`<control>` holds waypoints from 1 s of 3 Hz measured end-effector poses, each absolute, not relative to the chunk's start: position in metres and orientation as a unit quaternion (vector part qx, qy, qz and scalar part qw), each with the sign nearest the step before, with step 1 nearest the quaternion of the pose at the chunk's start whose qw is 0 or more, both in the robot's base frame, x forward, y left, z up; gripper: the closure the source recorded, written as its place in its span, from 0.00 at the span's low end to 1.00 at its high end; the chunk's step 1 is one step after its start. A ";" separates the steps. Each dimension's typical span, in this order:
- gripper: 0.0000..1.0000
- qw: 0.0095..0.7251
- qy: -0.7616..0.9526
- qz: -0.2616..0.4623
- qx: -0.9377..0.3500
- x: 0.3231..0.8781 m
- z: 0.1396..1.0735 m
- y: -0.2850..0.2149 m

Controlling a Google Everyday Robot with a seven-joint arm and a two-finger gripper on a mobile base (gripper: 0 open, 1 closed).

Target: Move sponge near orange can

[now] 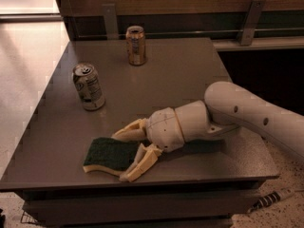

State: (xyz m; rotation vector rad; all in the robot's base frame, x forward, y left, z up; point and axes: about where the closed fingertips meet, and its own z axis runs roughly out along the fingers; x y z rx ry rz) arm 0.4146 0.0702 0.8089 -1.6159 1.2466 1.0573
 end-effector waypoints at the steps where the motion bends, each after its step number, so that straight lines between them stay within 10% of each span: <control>1: 1.00 0.421 0.511 0.409 -0.628 0.433 0.827 0.051; 3: 1.00 0.488 0.595 0.341 -0.539 0.530 0.924 -0.064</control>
Offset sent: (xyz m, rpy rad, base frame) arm 0.1455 -0.1762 0.1466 0.0312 -0.0152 -0.4551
